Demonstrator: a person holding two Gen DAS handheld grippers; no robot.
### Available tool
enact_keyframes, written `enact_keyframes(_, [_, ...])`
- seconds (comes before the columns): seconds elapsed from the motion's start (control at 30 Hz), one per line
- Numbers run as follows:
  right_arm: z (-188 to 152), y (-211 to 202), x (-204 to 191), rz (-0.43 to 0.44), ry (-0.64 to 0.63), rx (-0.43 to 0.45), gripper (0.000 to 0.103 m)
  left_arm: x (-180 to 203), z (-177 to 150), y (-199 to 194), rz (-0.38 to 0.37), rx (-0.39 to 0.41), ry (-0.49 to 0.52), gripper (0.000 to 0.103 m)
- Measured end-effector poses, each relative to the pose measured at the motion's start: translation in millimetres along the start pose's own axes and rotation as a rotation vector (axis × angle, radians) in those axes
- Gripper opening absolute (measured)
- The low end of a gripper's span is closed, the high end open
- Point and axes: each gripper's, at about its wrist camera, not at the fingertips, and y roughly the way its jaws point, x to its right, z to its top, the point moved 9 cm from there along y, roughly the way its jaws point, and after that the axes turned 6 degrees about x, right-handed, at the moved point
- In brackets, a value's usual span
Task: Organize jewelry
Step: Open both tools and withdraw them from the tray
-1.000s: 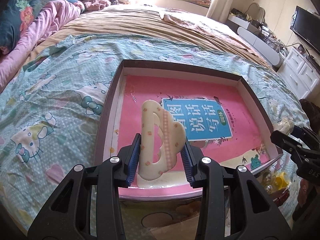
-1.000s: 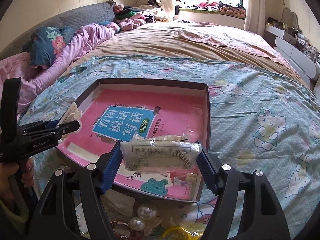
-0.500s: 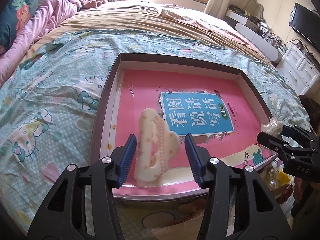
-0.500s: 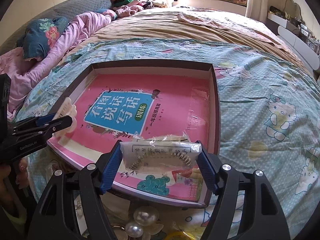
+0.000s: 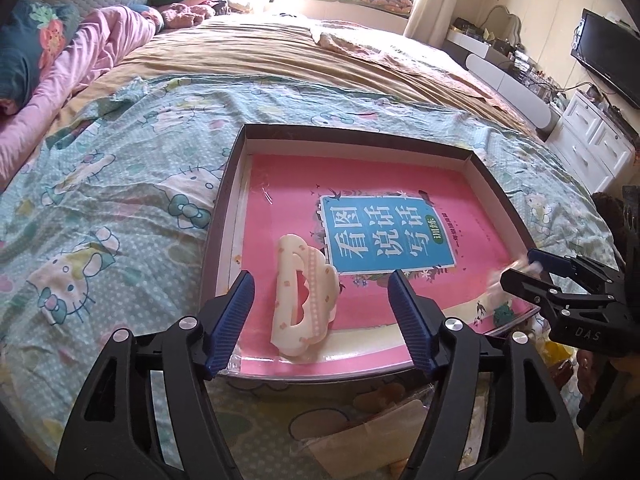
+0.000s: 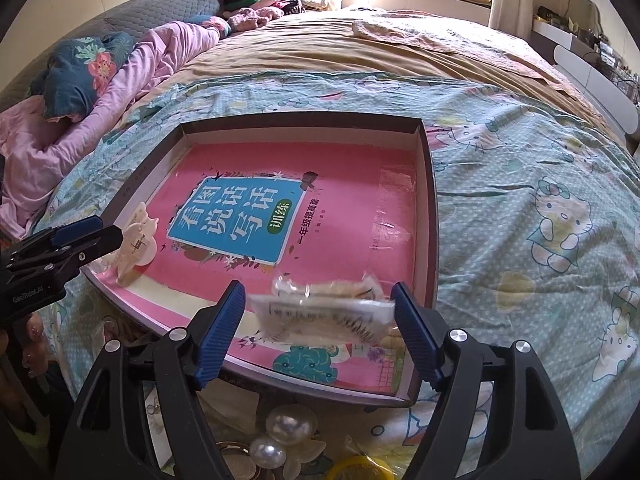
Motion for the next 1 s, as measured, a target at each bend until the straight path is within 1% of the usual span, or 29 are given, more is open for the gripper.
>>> enact_keyframes(0.13, [4, -11, 2, 0.003, 0.015, 0.025, 0.079, 0, 3, -9, 0.000, 0.018, -0.001, 0.066])
enact_keyframes(0.17, [5, -15, 3, 0.003, 0.019, 0.032, 0.080, 0, 4, -12, -0.001, 0.021, -0.002, 0.068])
enact_keyframes(0.2, [5, -18, 3, 0.004, 0.027, 0.040, 0.082, 0, 4, -14, -0.001, 0.024, -0.004, 0.074])
enact_keyframes(0.3, [5, -30, 5, 0.013, 0.050, 0.064, 0.086, 0, 3, -20, -0.002, 0.032, 0.000, 0.077])
enact_keyframes(0.43, [4, -47, 2, 0.021, 0.059, 0.091, 0.088, 0, 3, -29, -0.009, 0.045, -0.006, 0.086])
enact_keyframes(0.57, [5, -61, -2, 0.022, 0.052, 0.113, 0.090, 1, 5, -40, -0.002, 0.063, 0.000, 0.088])
enact_keyframes(0.63, [6, -67, -4, 0.023, 0.042, 0.123, 0.090, 2, 6, -46, -0.007, 0.073, -0.006, 0.093])
enact_keyframes(1.0, [16, -102, -11, 0.029, 0.025, 0.187, 0.090, 4, 13, -71, -0.008, 0.124, -0.013, 0.093])
